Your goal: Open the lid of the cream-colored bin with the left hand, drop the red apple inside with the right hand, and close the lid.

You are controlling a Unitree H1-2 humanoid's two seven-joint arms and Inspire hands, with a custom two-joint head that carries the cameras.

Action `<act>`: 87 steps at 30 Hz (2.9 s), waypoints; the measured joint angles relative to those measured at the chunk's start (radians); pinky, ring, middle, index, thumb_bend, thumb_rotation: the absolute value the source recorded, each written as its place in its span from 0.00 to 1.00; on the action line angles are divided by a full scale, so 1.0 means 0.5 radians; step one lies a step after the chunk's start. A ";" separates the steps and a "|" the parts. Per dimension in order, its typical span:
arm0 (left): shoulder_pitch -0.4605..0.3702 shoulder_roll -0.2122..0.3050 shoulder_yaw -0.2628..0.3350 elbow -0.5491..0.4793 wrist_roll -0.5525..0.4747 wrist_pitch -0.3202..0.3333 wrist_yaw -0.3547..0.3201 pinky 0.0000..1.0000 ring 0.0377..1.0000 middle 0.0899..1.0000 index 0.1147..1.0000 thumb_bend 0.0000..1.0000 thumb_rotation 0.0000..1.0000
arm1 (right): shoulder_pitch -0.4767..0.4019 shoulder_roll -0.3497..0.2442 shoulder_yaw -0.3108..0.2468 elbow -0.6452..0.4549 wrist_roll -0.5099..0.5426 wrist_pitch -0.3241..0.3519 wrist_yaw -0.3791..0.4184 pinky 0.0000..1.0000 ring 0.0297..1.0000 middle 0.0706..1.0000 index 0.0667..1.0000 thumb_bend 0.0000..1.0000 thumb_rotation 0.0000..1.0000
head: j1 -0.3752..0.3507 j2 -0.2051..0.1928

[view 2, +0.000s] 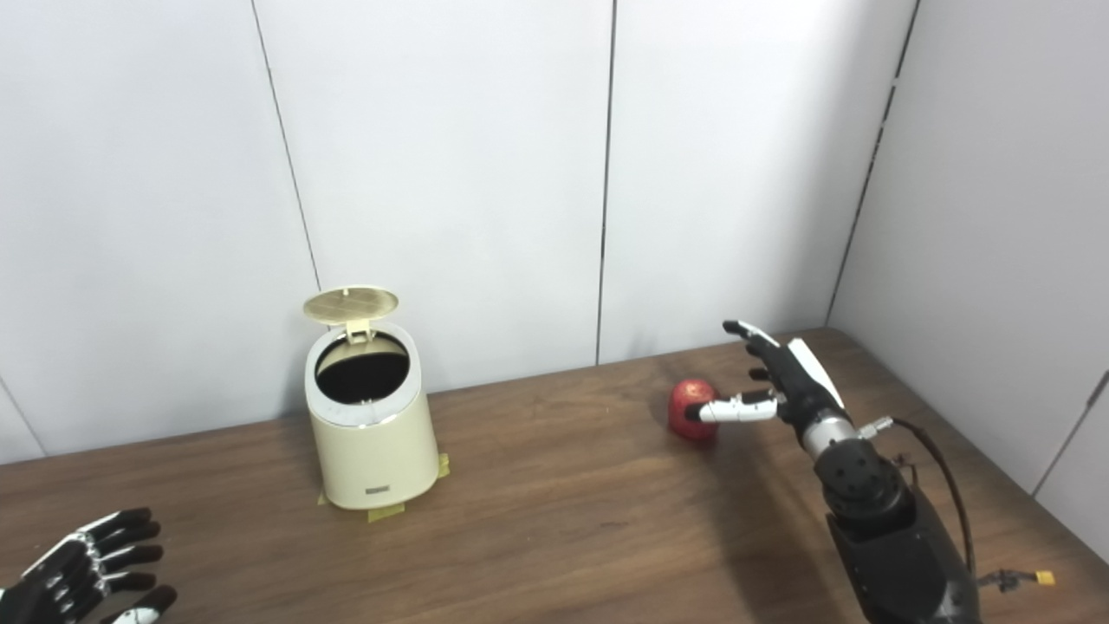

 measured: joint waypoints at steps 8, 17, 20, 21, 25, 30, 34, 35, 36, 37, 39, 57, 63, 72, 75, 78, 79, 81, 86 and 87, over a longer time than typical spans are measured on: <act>-0.001 0.000 -0.001 -0.028 0.000 0.036 -0.001 0.64 0.71 0.74 0.74 0.62 0.00 | -0.021 0.005 0.094 0.196 0.006 -0.013 0.005 0.86 0.91 0.92 0.90 0.87 0.18 | 0.009 0.012; -0.001 0.001 -0.019 -0.084 0.038 0.058 0.001 0.68 0.72 0.75 0.75 0.59 0.00 | -0.084 0.039 0.225 0.333 -0.121 -0.150 -0.116 0.86 0.89 0.88 0.85 0.86 0.13 | 0.031 0.015; 0.000 0.004 -0.032 -0.084 0.064 0.059 0.002 0.70 0.72 0.75 0.75 0.56 0.00 | -0.097 0.044 0.243 0.379 -0.131 -0.200 -0.152 0.85 0.90 0.89 0.86 0.86 0.15 | 0.034 0.018; -0.001 0.004 -0.034 -0.084 0.065 0.059 0.002 0.70 0.72 0.75 0.75 0.56 0.00 | -0.106 0.046 0.247 0.397 -0.133 -0.212 -0.158 0.85 0.90 0.89 0.86 0.86 0.15 | 0.034 0.018; 0.000 0.003 -0.040 -0.104 0.065 0.098 0.003 0.68 0.71 0.75 0.75 0.55 0.00 | -0.124 0.048 0.255 0.415 -0.133 -0.217 -0.159 0.83 0.89 0.89 0.89 0.83 0.15 | 0.040 0.028; 0.006 0.001 -0.043 -0.191 0.066 0.193 0.009 0.70 0.72 0.75 0.76 0.53 0.00 | -0.146 0.044 0.322 0.437 -0.235 -0.219 -0.229 0.76 0.76 0.72 0.77 0.78 0.05 | 0.046 0.037; 0.013 -0.002 -0.046 -0.212 0.066 0.222 0.010 0.67 0.71 0.75 0.76 0.51 0.00 | -0.167 0.005 0.480 0.506 -0.472 -0.299 -0.349 0.58 0.51 0.47 0.57 0.56 0.00 | 0.046 0.040; 0.014 -0.002 -0.046 -0.212 0.067 0.227 0.010 0.67 0.72 0.76 0.77 0.51 0.00 | -0.171 -0.014 0.517 0.514 -0.528 -0.323 -0.373 0.47 0.43 0.47 0.52 0.53 0.00 | 0.049 0.040; 0.015 -0.003 -0.046 -0.212 0.067 0.232 0.010 0.67 0.72 0.76 0.77 0.50 0.00 | -0.176 -0.041 0.568 0.518 -0.592 -0.345 -0.401 0.44 0.41 0.47 0.50 0.53 0.00 | 0.055 0.043; 0.015 -0.002 -0.047 -0.214 0.067 0.238 0.010 0.67 0.72 0.76 0.77 0.50 0.00 | -0.183 -0.059 0.600 0.518 -0.652 -0.358 -0.424 0.36 0.41 0.45 0.48 0.52 0.00 | 0.055 0.043; 0.016 -0.003 -0.053 -0.231 0.068 0.253 0.010 0.66 0.72 0.76 0.77 0.48 0.00 | -0.190 -0.080 0.655 0.495 -0.758 -0.358 -0.476 0.30 0.43 0.43 0.47 0.52 0.00 | 0.055 0.043; 0.020 -0.002 -0.068 -0.257 0.099 0.291 0.009 0.66 0.72 0.76 0.76 0.49 0.00 | -0.078 -0.088 0.712 0.035 -1.029 -0.315 -0.465 0.55 0.48 0.44 0.44 0.52 0.00 | 0.165 0.037; 0.012 -0.013 -0.103 -0.220 0.111 0.200 0.009 0.64 0.70 0.76 0.76 0.52 0.00 | -0.166 0.082 0.595 -0.345 -0.845 -0.238 -0.287 0.49 0.46 0.43 0.46 0.52 0.00 | 0.307 0.028; 0.016 -0.044 -0.123 -0.082 0.148 0.085 0.025 0.64 0.69 0.74 0.74 0.60 0.00 | -0.388 0.337 0.510 -0.335 -0.609 -0.205 -0.217 0.46 0.45 0.45 0.44 0.52 0.00 | 0.481 0.006; 0.023 -0.060 -0.131 -0.060 0.181 0.062 0.033 0.63 0.69 0.73 0.74 0.61 0.01 | -0.442 0.392 0.504 -0.265 -0.563 -0.215 -0.219 0.45 0.45 0.46 0.43 0.52 0.00 | 0.522 0.000; 0.021 -0.073 -0.141 -0.044 0.184 0.045 0.033 0.63 0.69 0.73 0.74 0.63 0.06 | -0.474 0.426 0.507 -0.193 -0.506 -0.254 -0.218 0.44 0.44 0.44 0.46 0.52 0.00 | 0.564 -0.003; 0.021 -0.078 -0.141 -0.037 0.184 0.042 0.033 0.62 0.69 0.73 0.74 0.64 0.08 | -0.483 0.444 0.506 -0.175 -0.490 -0.255 -0.218 0.42 0.43 0.44 0.46 0.52 0.00 | 0.592 -0.006; 0.021 -0.088 -0.144 -0.017 0.184 0.038 0.033 0.62 0.68 0.73 0.74 0.65 0.09 | -0.496 0.493 0.498 -0.160 -0.457 -0.243 -0.219 0.37 0.40 0.44 0.48 0.52 0.00 | 0.623 -0.009; 0.015 -0.130 -0.154 0.004 0.188 0.021 0.035 0.61 0.68 0.73 0.74 0.65 0.10 | -0.542 0.660 0.499 -0.145 -0.412 -0.161 -0.221 0.41 0.42 0.43 0.48 0.52 0.00 | 0.653 -0.012; 0.013 -0.138 -0.156 0.007 0.192 0.013 0.036 0.61 0.68 0.73 0.74 0.65 0.10 | -0.553 0.680 0.508 -0.141 -0.416 -0.149 -0.222 0.41 0.42 0.42 0.49 0.52 0.00 | 0.663 -0.012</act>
